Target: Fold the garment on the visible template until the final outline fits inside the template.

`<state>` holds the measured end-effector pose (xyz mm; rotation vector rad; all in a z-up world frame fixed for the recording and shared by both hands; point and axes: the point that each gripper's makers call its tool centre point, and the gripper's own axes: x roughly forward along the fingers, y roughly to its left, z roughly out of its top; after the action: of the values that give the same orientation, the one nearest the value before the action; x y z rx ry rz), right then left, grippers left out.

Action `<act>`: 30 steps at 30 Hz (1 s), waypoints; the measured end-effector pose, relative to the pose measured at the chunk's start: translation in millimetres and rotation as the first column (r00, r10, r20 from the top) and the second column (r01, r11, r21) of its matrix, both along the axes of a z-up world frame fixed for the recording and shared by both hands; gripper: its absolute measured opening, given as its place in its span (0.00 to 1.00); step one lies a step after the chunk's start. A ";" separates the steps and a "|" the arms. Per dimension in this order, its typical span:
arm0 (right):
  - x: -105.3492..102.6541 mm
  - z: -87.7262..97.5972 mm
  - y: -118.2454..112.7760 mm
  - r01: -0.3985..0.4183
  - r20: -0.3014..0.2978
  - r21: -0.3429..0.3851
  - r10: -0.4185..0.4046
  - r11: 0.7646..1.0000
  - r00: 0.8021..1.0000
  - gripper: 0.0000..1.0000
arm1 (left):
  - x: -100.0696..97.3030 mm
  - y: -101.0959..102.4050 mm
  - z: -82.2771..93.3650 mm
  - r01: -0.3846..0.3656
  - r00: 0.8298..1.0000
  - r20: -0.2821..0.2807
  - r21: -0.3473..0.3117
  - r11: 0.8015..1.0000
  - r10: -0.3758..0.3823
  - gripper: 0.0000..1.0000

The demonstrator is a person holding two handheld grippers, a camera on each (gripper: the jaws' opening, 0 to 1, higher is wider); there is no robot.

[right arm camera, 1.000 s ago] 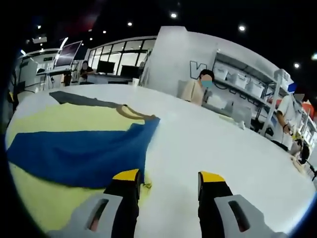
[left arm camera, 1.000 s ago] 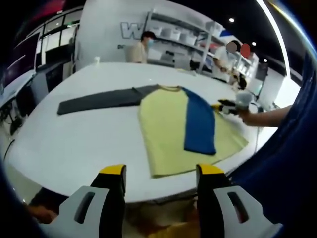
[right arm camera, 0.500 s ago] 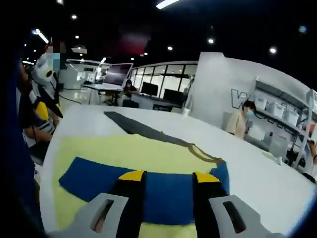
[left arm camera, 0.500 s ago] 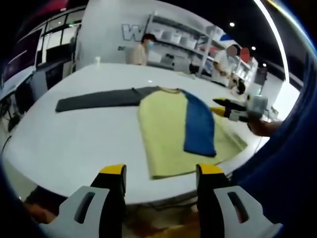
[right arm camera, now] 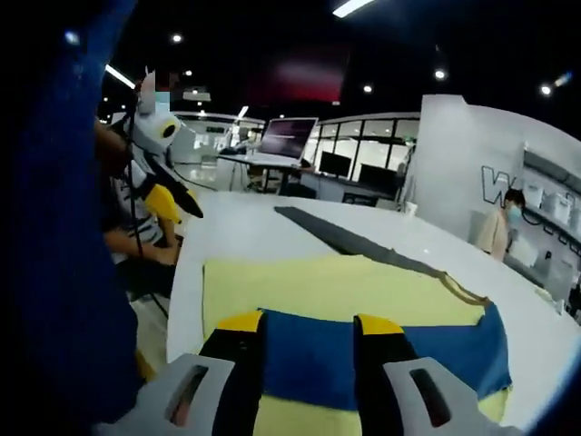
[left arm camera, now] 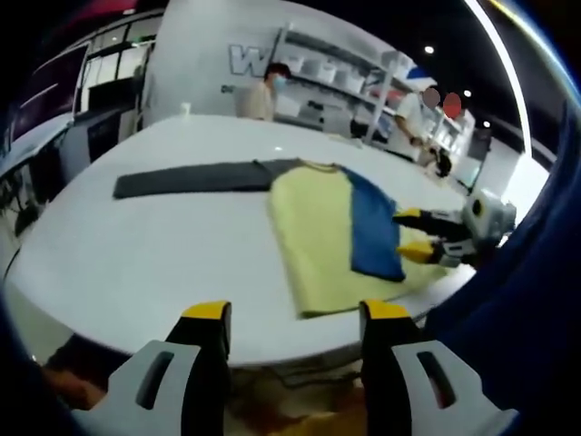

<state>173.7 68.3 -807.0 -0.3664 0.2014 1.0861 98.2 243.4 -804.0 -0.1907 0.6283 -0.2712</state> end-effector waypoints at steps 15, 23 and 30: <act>-21.5 -32.6 -2.3 -0.029 0.032 -0.190 0.036 0.981 0.999 0.26 | 2.8 14.6 -5.5 0.046 0.999 -0.006 -0.017 0.999 -0.046 0.53; -28.8 -38.9 2.7 -0.063 0.022 -0.231 0.070 0.971 0.997 0.00 | 6.2 18.4 -9.6 0.061 0.998 -0.007 -0.027 0.998 -0.061 0.53; -26.8 -30.4 -1.2 -0.044 -0.062 -0.172 0.033 0.984 0.998 0.00 | 10.6 23.3 -11.1 0.058 0.998 -0.002 -0.034 0.998 -0.058 0.53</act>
<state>147.0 67.1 -837.4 -0.4963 0.3440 1.1217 108.8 266.7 -815.1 -0.2062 0.6327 -0.3375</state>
